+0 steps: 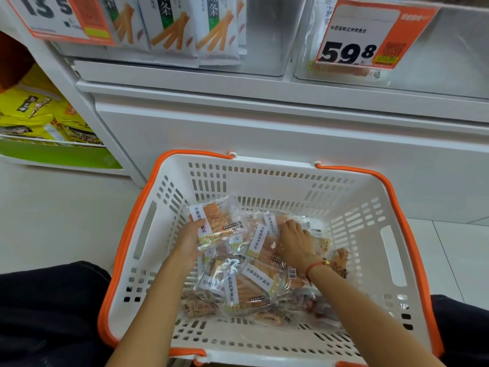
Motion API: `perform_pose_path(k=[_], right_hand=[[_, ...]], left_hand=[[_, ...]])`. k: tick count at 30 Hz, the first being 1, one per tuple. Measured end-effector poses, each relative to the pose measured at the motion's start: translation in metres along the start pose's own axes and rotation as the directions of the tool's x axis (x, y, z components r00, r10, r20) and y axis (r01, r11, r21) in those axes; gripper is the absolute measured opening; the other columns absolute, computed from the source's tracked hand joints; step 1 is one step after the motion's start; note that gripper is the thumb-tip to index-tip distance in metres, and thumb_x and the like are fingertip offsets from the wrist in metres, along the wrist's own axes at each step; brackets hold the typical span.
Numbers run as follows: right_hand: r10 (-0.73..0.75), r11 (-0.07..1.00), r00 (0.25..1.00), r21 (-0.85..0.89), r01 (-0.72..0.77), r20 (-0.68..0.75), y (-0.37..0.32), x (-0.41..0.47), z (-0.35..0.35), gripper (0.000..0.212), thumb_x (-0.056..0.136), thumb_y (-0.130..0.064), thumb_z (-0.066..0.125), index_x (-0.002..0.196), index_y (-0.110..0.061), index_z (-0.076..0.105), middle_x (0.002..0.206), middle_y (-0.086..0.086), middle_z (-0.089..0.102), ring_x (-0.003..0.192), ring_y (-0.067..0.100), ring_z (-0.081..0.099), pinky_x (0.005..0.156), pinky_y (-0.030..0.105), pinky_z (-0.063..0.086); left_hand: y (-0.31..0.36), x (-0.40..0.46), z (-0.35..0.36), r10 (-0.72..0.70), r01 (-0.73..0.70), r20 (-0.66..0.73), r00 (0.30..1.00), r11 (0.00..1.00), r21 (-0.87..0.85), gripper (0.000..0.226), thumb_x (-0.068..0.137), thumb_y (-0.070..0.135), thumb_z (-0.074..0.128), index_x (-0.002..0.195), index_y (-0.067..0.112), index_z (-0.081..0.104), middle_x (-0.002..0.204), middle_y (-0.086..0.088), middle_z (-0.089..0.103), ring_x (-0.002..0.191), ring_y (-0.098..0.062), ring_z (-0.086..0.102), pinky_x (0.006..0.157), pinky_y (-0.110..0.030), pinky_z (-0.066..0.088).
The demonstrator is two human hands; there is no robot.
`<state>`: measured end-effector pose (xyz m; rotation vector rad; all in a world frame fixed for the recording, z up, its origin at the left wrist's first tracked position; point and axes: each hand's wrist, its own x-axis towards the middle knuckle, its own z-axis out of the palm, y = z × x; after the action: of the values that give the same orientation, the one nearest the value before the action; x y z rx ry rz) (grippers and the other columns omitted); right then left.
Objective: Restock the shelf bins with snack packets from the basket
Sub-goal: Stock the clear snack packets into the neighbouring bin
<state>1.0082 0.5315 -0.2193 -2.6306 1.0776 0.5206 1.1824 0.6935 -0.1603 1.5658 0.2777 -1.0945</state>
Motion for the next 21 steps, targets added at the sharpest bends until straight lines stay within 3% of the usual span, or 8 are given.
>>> perform_pose_path(k=[2,4,6,9,13,16,18,21], right_hand=[[0.022,0.995,1.000,0.093,-0.022,-0.004,0.000,-0.005,0.004,0.039,0.090,-0.026,0.060,0.121,-0.013,0.042,0.119,0.006,0.053,0.108,0.022,0.053,0.097,0.036,0.045],[0.026,0.970,0.999,0.242,-0.033,0.031,0.004,-0.010,-0.004,0.027,0.091,-0.027,0.059,0.109,-0.017,0.041,0.101,0.004,0.060,0.088,0.019,0.060,0.078,0.030,0.053],[0.006,0.904,0.993,0.423,-0.057,0.120,0.012,-0.012,-0.024,0.039,0.085,-0.022,0.068,0.113,-0.016,0.042,0.098,0.005,0.063,0.084,0.020,0.061,0.067,0.023,0.050],[-0.130,0.817,0.957,0.575,-0.046,0.261,0.023,-0.014,-0.072,0.040,0.077,-0.005,0.075,0.111,-0.016,0.057,0.096,0.001,0.067,0.088,0.017,0.064,0.075,0.022,0.052],[-0.374,0.750,0.824,0.661,-0.002,0.426,0.031,-0.027,-0.136,0.026,0.081,-0.008,0.072,0.104,-0.019,0.067,0.084,-0.017,0.070,0.081,0.003,0.064,0.076,0.018,0.049],[-0.399,0.558,0.875,0.830,-0.007,0.275,0.027,-0.032,-0.148,0.027,0.080,-0.008,0.073,0.105,-0.015,0.067,0.081,-0.003,0.069,0.072,0.008,0.063,0.069,0.017,0.050],[-0.322,0.496,0.938,0.867,0.048,0.132,0.016,-0.031,-0.143,0.025,0.079,-0.004,0.073,0.101,-0.015,0.066,0.074,0.006,0.066,0.064,0.010,0.059,0.060,0.016,0.048],[-0.195,0.483,0.980,0.868,0.116,-0.022,0.000,-0.028,-0.128,0.026,0.078,-0.001,0.074,0.100,-0.010,0.066,0.088,0.011,0.072,0.077,0.013,0.068,0.065,0.019,0.053]], left_hand=[[0.002,0.001,-0.001,0.023,-0.023,0.003,1.000,1.000,0.012,0.014,0.098,0.017,0.045,0.094,0.020,0.057,0.094,-0.004,0.062,0.083,-0.018,0.057,0.076,-0.035,0.046],[0.005,0.000,-0.002,0.056,-0.056,-0.002,0.998,0.997,0.046,0.015,0.098,0.019,0.046,0.107,0.020,0.058,0.110,-0.007,0.062,0.100,-0.024,0.058,0.092,-0.040,0.045],[0.008,0.001,-0.004,0.079,-0.078,-0.011,0.997,0.992,0.095,0.027,0.098,0.018,0.047,0.124,0.016,0.053,0.126,-0.011,0.058,0.117,-0.030,0.054,0.103,-0.047,0.041],[0.010,-0.003,-0.003,0.107,-0.107,0.012,0.994,0.982,0.154,0.031,0.098,0.019,0.049,0.129,0.018,0.050,0.130,-0.011,0.056,0.119,-0.030,0.053,0.103,-0.048,0.041],[0.010,-0.013,0.008,0.114,-0.132,0.085,0.990,0.963,0.236,0.046,0.099,0.019,0.048,0.143,0.012,0.036,0.140,-0.006,0.045,0.131,-0.028,0.040,0.106,-0.042,0.034],[0.011,-0.025,0.022,0.092,-0.133,0.188,0.978,0.967,0.217,0.046,0.099,0.014,0.046,0.143,0.015,0.034,0.140,-0.008,0.049,0.122,-0.020,0.050,0.100,-0.038,0.041],[0.010,-0.032,0.029,0.054,-0.105,0.282,0.958,0.981,0.166,0.032,0.100,0.011,0.041,0.128,0.024,0.047,0.103,-0.001,0.072,0.088,-0.009,0.067,0.080,-0.032,0.055],[0.007,-0.034,0.034,0.046,-0.095,0.302,0.952,0.984,0.151,0.035,0.101,0.014,0.034,0.131,0.013,0.051,0.104,-0.009,0.069,0.093,-0.023,0.066,0.078,-0.039,0.054]])
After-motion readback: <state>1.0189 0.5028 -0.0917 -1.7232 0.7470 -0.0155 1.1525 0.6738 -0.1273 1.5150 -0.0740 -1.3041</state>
